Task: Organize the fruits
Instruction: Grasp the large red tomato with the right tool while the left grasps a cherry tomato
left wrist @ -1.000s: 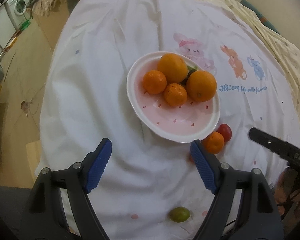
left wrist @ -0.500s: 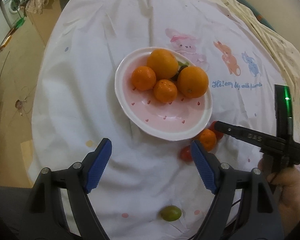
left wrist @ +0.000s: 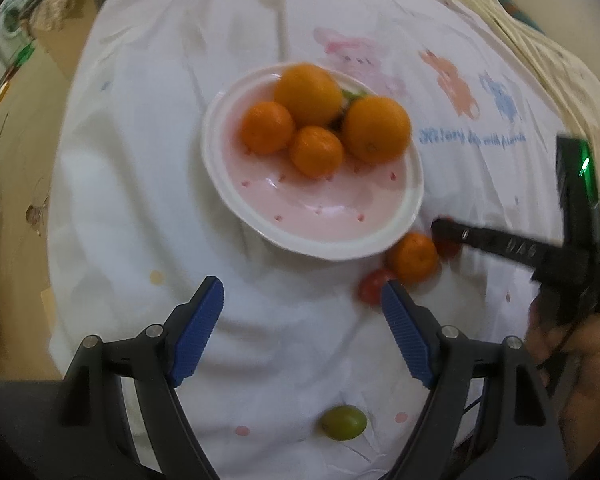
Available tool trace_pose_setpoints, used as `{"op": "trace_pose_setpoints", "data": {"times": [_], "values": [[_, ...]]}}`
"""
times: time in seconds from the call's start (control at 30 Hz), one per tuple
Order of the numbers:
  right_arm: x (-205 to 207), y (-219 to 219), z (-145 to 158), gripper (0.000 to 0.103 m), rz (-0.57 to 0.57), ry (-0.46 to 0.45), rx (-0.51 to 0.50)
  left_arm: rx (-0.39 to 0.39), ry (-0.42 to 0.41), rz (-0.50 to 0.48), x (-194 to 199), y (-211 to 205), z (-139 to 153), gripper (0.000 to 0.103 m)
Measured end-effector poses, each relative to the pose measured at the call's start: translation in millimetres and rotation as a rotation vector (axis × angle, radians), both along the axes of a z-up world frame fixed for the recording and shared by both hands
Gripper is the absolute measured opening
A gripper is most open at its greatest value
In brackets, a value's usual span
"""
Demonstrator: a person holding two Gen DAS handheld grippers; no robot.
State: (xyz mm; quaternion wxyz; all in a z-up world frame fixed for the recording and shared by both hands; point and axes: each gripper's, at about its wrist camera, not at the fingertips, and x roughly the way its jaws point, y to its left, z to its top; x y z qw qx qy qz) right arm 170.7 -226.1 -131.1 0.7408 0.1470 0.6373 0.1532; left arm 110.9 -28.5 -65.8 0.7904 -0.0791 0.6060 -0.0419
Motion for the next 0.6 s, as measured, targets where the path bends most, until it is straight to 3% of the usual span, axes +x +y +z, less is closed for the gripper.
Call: {"op": "trace_pose_setpoints", "data": {"times": [0.23, 0.4, 0.53, 0.6], "values": [[-10, -21, 29, 0.031, -0.064, -0.055, 0.09, 0.04, 0.033, -0.132, 0, -35, -20, 0.077], [-13, -30, 48, 0.031, -0.089, -0.095, 0.127, 0.049, 0.065, -0.204, 5, -60, -34, 0.068], [-12, -38, 50, 0.031, -0.111, -0.103, 0.144, 0.056, 0.094, -0.249, 9, -74, -46, 0.05], [-12, -39, 51, 0.031, -0.117, -0.104, 0.154, 0.071, 0.099, -0.262, 11, -78, -52, 0.049]]}}
